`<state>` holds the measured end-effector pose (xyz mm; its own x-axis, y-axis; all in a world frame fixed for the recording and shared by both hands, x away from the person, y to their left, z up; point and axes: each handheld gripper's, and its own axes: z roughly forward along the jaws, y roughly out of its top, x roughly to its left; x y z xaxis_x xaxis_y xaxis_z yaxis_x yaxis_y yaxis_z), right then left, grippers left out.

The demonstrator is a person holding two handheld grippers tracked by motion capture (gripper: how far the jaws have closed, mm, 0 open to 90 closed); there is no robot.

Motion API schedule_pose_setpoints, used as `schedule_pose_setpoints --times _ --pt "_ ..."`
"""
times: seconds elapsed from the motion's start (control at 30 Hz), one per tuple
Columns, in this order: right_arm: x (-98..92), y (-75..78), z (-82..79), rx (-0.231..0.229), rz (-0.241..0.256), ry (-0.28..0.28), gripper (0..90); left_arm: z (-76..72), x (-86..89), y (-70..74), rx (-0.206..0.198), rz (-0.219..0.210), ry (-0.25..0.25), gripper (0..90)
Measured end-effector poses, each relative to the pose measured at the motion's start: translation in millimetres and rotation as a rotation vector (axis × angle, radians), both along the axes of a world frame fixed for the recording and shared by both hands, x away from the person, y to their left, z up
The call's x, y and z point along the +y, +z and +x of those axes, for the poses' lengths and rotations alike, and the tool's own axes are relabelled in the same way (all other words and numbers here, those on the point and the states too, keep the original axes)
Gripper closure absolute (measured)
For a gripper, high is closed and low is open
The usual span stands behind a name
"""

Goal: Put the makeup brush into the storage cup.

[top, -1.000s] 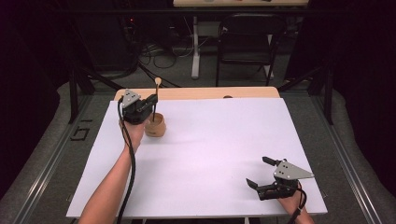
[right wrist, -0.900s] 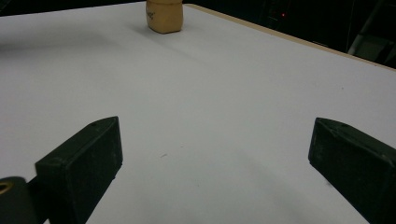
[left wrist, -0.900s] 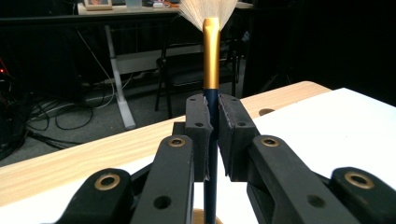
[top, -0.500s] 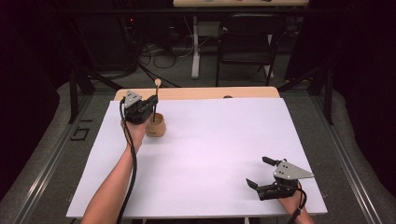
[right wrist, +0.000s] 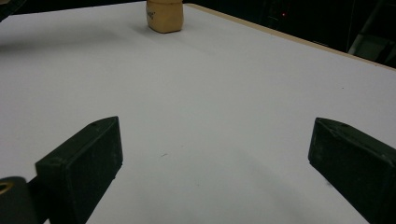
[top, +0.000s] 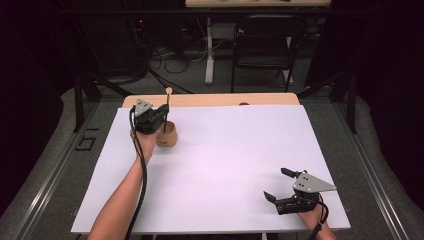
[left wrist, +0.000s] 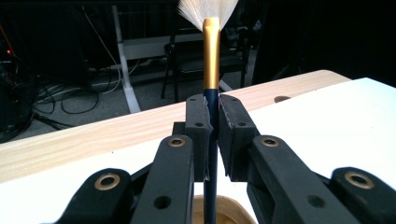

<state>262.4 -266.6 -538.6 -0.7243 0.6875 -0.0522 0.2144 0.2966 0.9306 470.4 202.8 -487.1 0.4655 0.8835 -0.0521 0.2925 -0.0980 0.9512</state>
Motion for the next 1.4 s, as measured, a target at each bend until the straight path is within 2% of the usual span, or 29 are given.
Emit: schedule_pose_setpoints --times 0.73,0.8,0.83,0.9,1.03,1.07,1.13,1.3,1.4 --pt "0.2 -0.3 0.3 -0.01 0.006 -0.002 2.4 3.3 -0.4 -9.8 0.041 0.0 0.015 82.9" --pt "-0.1 0.0 0.1 -0.007 0.002 -0.002 2.4 3.5 0.2 -10.3 0.049 -0.003 0.002 82.3" --pt "-0.1 0.0 0.1 -0.008 0.002 -0.002 2.4 3.3 0.6 -10.4 0.05 -0.011 -0.009 80.2" --pt "0.1 -0.3 0.3 -0.01 0.007 -0.001 2.4 3.9 1.9 -10.3 0.078 -0.021 -0.032 56.3" --pt "-0.3 0.0 0.0 -0.007 0.004 -0.001 2.4 2.8 3.4 -10.7 0.109 -0.006 -0.034 25.5" --pt "-0.2 0.0 0.0 -0.007 0.005 -0.001 2.4 1.7 3.5 -10.2 0.104 -0.005 -0.034 21.3" --pt "-0.1 0.0 0.1 -0.007 0.006 -0.002 2.4 -0.3 3.2 -8.3 0.105 0.004 -0.038 15.3" --pt "-0.6 0.0 0.5 -0.001 -0.001 0.001 2.4 -5.2 1.8 -2.3 0.103 0.035 -0.057 9.8" --pt "0.1 -0.8 1.3 -0.008 0.014 0.001 2.4 -8.0 2.7 1.4 0.101 0.043 -0.062 7.5"
